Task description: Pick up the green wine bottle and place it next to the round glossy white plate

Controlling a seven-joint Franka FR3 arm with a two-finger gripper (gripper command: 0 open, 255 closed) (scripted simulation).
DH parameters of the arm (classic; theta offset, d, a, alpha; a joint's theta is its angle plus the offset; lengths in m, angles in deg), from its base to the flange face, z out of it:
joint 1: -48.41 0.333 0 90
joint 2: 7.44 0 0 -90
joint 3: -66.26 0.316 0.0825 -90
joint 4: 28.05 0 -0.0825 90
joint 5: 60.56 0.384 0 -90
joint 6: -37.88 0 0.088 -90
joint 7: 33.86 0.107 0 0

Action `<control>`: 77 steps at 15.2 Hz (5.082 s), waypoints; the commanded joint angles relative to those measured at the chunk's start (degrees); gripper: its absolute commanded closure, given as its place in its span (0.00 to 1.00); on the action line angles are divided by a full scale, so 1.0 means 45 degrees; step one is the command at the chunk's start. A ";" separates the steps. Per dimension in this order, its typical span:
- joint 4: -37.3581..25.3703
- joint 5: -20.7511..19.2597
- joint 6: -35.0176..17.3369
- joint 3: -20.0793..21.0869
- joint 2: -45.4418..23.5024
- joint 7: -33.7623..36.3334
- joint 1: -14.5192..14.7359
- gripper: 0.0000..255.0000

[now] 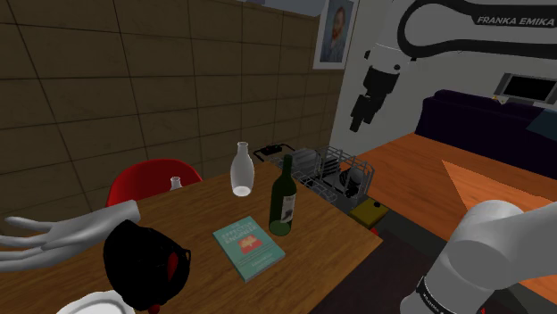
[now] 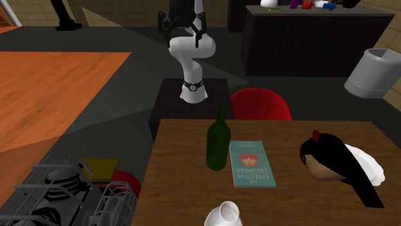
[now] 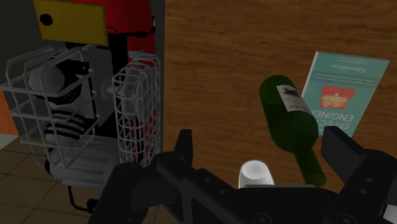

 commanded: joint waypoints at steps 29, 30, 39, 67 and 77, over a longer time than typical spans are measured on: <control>-0.0999 0.0721 -0.5485 0.2349 -0.7318 0.3103 0.0689 0.00; -0.0999 0.0721 -0.5485 0.2349 -0.7318 0.3103 0.0690 0.00; -0.1002 0.0720 -0.5485 0.2349 -0.7321 0.3103 0.0689 1.00; -0.2931 0.0950 -0.2677 0.3387 -0.6387 0.4839 0.1413 1.00; -0.3551 0.0961 -0.2518 0.5462 -0.6800 0.8068 0.2565 1.00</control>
